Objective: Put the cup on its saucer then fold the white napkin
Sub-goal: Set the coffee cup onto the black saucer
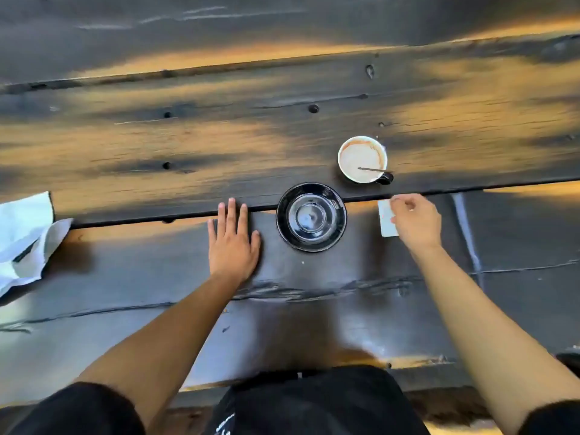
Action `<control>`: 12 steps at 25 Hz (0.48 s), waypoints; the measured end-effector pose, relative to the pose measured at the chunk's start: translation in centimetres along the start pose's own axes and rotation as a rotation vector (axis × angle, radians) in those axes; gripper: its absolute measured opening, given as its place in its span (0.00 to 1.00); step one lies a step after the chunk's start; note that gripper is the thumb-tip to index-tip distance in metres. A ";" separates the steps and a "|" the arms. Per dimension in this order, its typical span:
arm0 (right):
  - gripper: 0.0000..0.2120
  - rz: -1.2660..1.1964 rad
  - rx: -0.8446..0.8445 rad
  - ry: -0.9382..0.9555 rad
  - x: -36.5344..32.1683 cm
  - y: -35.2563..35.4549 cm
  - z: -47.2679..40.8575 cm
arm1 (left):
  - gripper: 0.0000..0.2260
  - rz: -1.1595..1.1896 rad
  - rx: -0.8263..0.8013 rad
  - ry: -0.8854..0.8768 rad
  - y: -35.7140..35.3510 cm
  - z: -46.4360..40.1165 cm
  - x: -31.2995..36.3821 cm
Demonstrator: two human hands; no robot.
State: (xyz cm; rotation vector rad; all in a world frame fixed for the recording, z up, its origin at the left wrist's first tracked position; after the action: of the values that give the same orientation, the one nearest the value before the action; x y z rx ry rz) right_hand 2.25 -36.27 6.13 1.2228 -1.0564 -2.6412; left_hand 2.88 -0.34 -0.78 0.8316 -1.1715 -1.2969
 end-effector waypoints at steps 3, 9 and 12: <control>0.15 0.103 0.105 0.108 -2.3 0.8 -3.0 | 0.31 -0.036 0.005 0.053 -1.0 -1.8 -0.4; 0.13 0.296 0.073 0.203 -3.7 0.8 -4.7 | 0.31 -0.012 0.135 0.019 -2.8 -1.8 -1.2; 0.11 0.322 0.054 0.209 -3.9 1.0 -5.2 | 0.31 -0.016 0.134 0.023 -3.1 -1.9 -1.2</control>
State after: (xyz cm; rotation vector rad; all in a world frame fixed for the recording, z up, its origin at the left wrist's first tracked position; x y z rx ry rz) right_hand 8.31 -38.78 6.95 1.1904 -1.1801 -2.2082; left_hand 3.95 0.10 -4.39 0.9528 -1.2461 -1.2286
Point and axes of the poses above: each hand's wrist, its own z-axis away from the middle knuckle, its own y-axis out of the back of the hand, x = y × z, the point moved 3 cm from there along -z, towards the middle knuckle, and after that the axes turned 2 degrees about -y, right-handed, at the moved point
